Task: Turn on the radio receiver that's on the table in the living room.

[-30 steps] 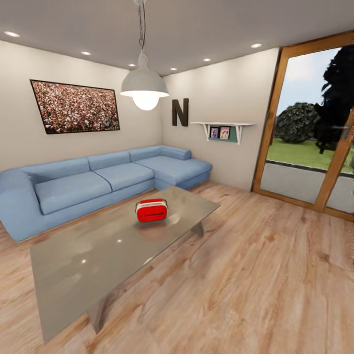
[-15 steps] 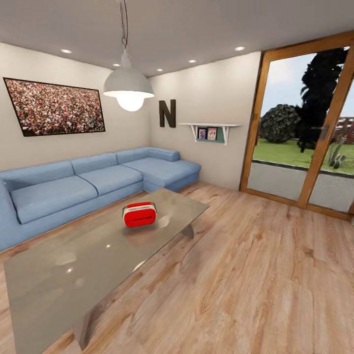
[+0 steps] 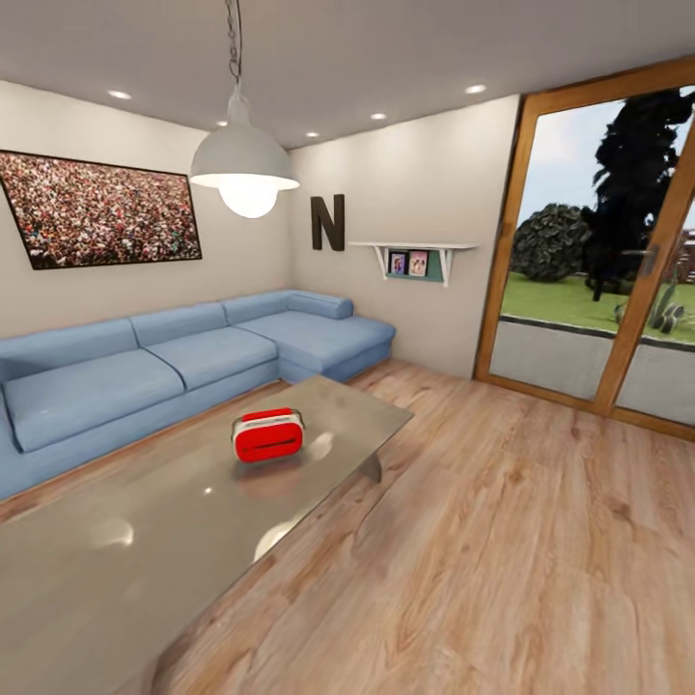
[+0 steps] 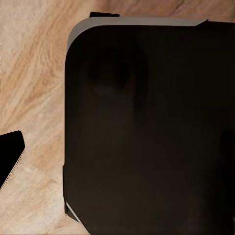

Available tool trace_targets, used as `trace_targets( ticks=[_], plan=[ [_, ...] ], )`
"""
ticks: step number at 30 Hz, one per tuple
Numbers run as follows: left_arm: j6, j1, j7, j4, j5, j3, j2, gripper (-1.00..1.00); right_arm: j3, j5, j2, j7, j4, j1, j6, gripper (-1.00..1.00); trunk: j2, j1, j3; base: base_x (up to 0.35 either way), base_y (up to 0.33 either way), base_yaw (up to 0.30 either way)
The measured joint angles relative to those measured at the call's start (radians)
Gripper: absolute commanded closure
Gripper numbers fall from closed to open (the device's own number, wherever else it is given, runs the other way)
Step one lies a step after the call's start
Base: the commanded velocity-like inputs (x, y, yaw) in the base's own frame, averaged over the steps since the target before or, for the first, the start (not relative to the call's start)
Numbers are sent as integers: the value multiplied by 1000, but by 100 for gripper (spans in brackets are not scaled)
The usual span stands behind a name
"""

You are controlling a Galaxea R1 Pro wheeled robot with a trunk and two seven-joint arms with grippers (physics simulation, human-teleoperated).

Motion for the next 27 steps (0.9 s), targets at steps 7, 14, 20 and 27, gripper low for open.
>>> trace_targets(
  ticks=[7,14,20,27],
  plan=[
    [0,0,0,0,0,-1,-1,-100,0,0,0,0,0,0,0,-100,0,0,0,322,0,0],
    [0,0,0,0,0,-1,-1,-100,0,0,0,0,0,0,0,-100,0,0,0,294,0,0],
    [0,0,0,0,0,-1,-2,-100,0,0,0,0,0,0,0,-100,0,0,0,100,0,0],
    [0,0,0,0,0,-1,-2,-100,0,0,0,0,0,0,0,-100,0,0,0,8,0,0]
  ],
)
